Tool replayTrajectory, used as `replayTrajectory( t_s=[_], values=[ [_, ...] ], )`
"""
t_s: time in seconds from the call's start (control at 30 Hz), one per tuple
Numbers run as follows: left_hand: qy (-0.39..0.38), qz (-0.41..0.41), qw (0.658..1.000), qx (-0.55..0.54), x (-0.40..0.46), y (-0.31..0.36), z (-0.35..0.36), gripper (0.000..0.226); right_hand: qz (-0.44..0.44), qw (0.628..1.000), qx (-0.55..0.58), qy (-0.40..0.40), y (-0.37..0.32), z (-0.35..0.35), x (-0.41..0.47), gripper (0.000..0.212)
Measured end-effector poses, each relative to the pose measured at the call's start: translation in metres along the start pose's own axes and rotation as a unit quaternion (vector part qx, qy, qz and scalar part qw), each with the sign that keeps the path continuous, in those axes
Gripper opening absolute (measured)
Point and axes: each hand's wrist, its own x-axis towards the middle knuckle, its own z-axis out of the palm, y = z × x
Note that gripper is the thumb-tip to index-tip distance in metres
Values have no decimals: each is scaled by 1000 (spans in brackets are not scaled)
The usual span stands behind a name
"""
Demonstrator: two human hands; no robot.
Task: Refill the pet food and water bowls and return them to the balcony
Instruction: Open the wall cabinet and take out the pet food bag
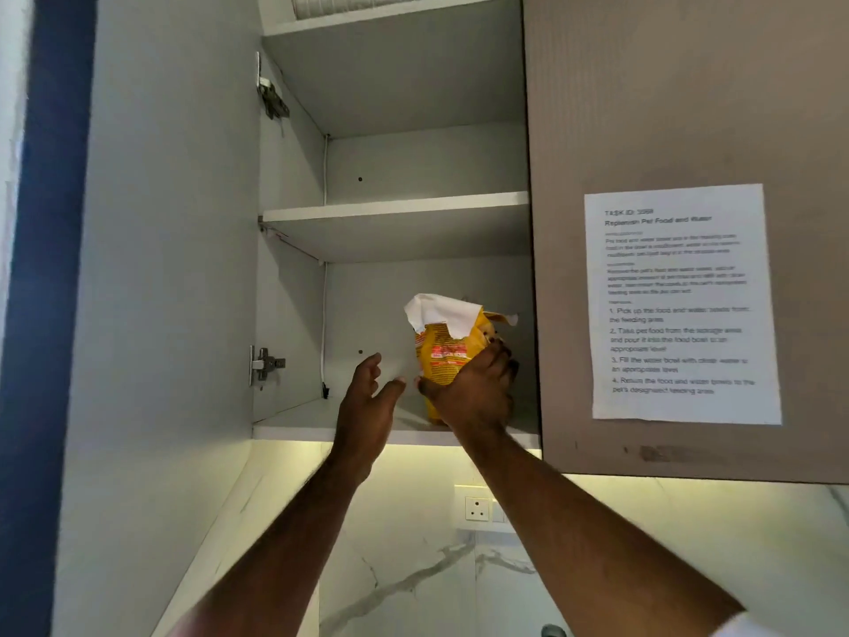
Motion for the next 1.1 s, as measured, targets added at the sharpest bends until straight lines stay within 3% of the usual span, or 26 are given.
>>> replayTrajectory(
  t_s=[0.17, 0.27, 0.63, 0.83, 1.1],
  values=[
    [2, -22, 998, -66, 22, -8, 7, 51, 65, 997, -37, -6, -10, 34, 24, 162],
    [-2, -16, 996, -86, 31, -11, 9, 49, 88, 995, -51, 6, -11, 47, 32, 164],
    [-34, -25, 995, -96, 54, -16, 7, 50, 36, 999, 29, -25, 15, 30, 50, 145],
    [-105, -76, 988, -88, 61, -30, 8, 64, -4, 992, 104, -70, 24, 8, 42, 113],
    [-225, -91, 963, -118, 73, -26, 4, 90, -39, 972, 191, -131, 30, -25, 24, 101]
  ],
)
